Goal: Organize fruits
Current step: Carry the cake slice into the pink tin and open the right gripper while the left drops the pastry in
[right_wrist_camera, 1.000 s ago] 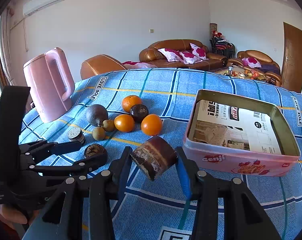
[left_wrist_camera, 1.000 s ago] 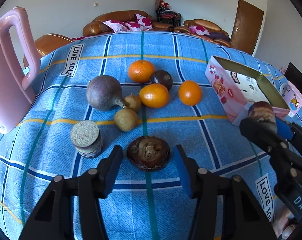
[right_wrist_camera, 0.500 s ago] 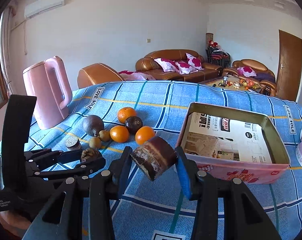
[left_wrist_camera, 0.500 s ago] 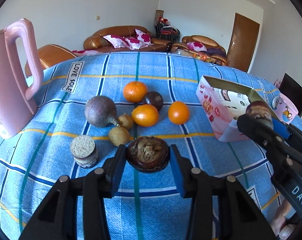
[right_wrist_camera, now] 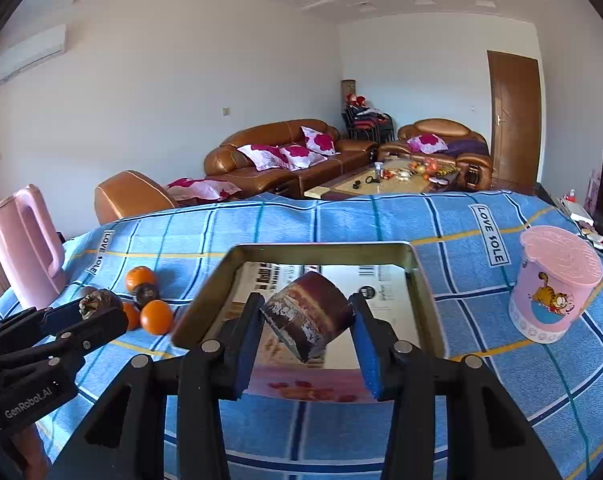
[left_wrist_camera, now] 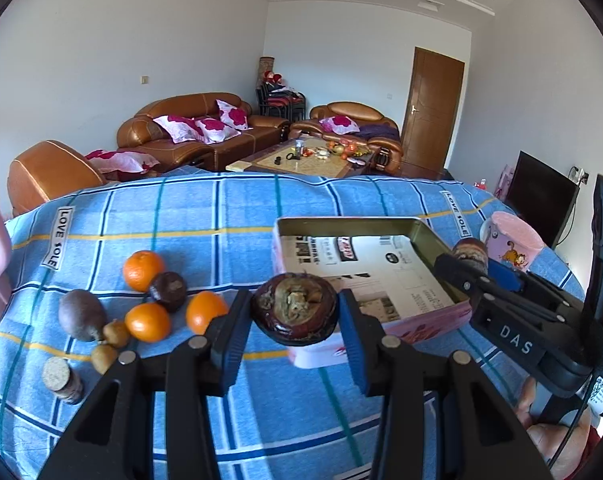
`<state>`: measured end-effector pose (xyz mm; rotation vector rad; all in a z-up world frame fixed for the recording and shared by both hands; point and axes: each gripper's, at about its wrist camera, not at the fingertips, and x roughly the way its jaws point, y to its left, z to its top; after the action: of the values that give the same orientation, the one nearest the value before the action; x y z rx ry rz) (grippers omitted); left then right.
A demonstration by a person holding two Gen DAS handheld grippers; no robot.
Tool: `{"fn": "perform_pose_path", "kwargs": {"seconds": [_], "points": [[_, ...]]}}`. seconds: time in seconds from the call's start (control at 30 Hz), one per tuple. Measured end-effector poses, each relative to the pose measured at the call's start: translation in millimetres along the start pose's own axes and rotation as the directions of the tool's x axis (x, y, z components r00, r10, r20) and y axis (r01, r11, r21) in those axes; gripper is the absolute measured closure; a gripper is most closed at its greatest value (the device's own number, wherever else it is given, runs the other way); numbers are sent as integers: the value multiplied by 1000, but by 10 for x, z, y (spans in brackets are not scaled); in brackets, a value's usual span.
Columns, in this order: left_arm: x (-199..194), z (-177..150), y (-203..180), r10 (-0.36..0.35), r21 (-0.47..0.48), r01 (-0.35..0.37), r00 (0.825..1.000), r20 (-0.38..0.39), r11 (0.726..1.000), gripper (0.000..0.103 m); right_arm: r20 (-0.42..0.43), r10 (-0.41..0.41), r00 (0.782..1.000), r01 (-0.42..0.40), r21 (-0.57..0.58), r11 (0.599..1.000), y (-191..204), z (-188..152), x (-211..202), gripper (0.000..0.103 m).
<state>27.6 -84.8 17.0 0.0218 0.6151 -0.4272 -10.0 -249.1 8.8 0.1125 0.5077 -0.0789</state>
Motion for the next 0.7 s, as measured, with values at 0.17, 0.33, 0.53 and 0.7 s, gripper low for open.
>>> {"fn": "perform_pose_path", "kwargs": {"seconds": [0.17, 0.33, 0.53, 0.7], "points": [[320, 71, -308, 6, 22, -5, 998, -56, 1000, 58, -53, -12, 999, 14, 45, 999, -297, 6, 141, 58], [562, 82, -391, 44, 17, -42, 992, -117, 999, 58, -96, -7, 995, 13, 60, 998, -366, -3, 259, 58], [669, 23, -395, 71, 38, -66, 987, -147, 997, 58, -128, 9, 992, -3, 49, 999, -337, -28, 338, 57], [661, 5, -424, 97, 72, -88, 988, -121, 993, 57, -134, 23, 991, -14, 68, 998, -363, -37, 354, 57]]}}
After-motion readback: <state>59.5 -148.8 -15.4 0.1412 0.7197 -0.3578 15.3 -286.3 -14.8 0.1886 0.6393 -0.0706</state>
